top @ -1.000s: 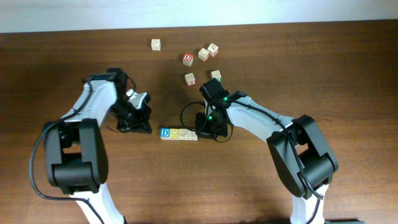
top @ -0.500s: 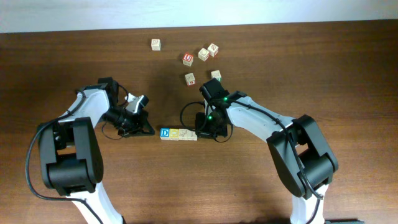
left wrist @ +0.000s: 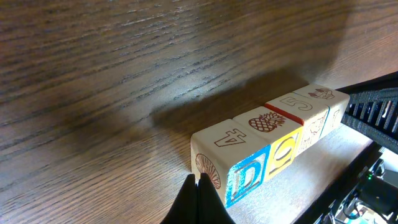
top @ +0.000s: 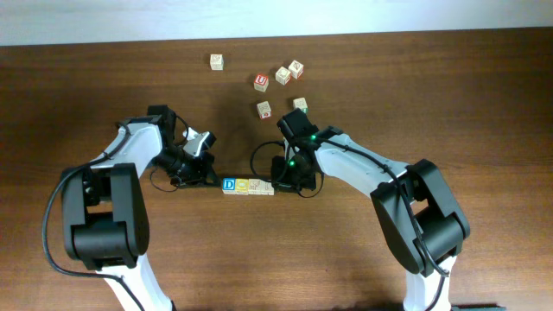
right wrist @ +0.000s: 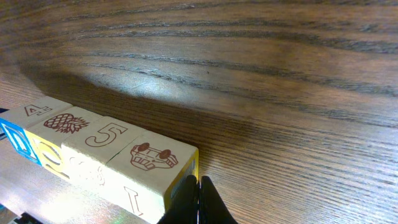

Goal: Rotate 4 blocks

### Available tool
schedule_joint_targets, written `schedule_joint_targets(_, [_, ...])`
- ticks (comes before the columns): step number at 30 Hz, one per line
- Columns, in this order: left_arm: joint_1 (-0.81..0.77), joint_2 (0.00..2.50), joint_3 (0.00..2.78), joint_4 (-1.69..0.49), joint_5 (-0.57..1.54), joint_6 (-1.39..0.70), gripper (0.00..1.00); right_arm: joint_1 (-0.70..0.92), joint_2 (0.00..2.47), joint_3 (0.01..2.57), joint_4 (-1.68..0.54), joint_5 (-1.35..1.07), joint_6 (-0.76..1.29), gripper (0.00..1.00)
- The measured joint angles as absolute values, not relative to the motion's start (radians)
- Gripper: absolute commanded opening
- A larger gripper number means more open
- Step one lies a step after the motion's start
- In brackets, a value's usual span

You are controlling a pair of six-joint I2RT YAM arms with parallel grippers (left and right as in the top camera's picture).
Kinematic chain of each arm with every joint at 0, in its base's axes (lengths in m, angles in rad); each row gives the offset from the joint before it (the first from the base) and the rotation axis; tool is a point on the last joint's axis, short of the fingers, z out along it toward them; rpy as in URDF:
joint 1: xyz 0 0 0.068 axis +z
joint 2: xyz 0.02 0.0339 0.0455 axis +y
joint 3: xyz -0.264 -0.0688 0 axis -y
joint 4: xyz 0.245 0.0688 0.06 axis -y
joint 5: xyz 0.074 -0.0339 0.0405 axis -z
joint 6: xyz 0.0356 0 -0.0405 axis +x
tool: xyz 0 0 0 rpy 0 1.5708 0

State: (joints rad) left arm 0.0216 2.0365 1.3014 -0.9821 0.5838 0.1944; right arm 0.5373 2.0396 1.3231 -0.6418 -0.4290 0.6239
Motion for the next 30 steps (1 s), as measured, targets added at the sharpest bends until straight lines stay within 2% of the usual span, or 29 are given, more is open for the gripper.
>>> schedule_joint_targets(30, [-0.007, 2.037, 1.301, -0.982, 0.568, 0.193, 0.00, 0.537, 2.040, 1.323, -0.639, -0.428, 0.613, 0.04])
